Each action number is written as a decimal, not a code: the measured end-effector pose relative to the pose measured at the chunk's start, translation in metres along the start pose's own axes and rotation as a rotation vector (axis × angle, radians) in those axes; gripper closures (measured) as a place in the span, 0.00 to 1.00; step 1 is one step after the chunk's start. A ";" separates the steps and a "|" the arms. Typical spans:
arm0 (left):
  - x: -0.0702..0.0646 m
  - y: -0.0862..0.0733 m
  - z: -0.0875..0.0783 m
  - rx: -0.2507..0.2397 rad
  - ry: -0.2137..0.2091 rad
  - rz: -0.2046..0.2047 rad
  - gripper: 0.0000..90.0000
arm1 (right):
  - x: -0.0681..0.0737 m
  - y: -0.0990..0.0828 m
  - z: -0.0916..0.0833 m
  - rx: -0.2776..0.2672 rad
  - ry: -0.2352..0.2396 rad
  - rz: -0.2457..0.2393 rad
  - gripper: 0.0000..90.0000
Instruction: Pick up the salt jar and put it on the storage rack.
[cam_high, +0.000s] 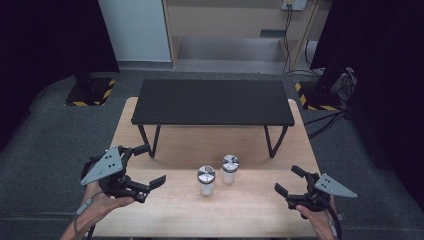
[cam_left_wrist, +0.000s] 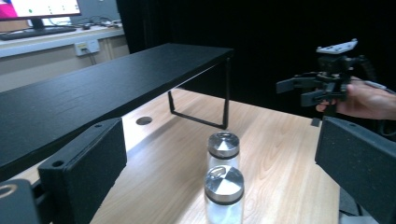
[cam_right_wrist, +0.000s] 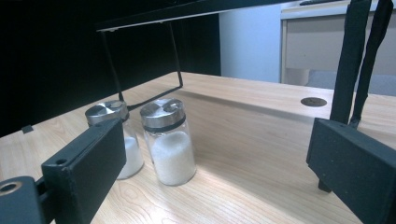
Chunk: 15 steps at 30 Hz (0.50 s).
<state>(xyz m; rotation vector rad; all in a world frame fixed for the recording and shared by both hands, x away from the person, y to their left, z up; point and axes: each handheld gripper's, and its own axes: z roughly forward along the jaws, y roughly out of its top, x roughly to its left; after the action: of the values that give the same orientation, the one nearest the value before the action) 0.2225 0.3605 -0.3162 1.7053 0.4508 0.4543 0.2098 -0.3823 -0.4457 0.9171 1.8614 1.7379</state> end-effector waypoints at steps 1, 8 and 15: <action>0.000 0.000 0.000 0.000 0.001 0.002 0.01 | 0.000 0.000 0.000 0.002 -0.002 -0.001 0.06; 0.002 -0.001 -0.001 -0.006 -0.002 0.004 0.01 | 0.001 0.000 0.002 0.006 0.009 -0.012 0.06; 0.002 0.001 0.002 0.001 -0.005 0.007 0.01 | 0.001 0.000 0.002 0.009 0.012 -0.010 0.06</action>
<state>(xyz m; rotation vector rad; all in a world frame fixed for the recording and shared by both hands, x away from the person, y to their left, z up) 0.2253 0.3603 -0.3155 1.7095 0.4418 0.4548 0.2105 -0.3805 -0.4454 0.9006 1.8802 1.7342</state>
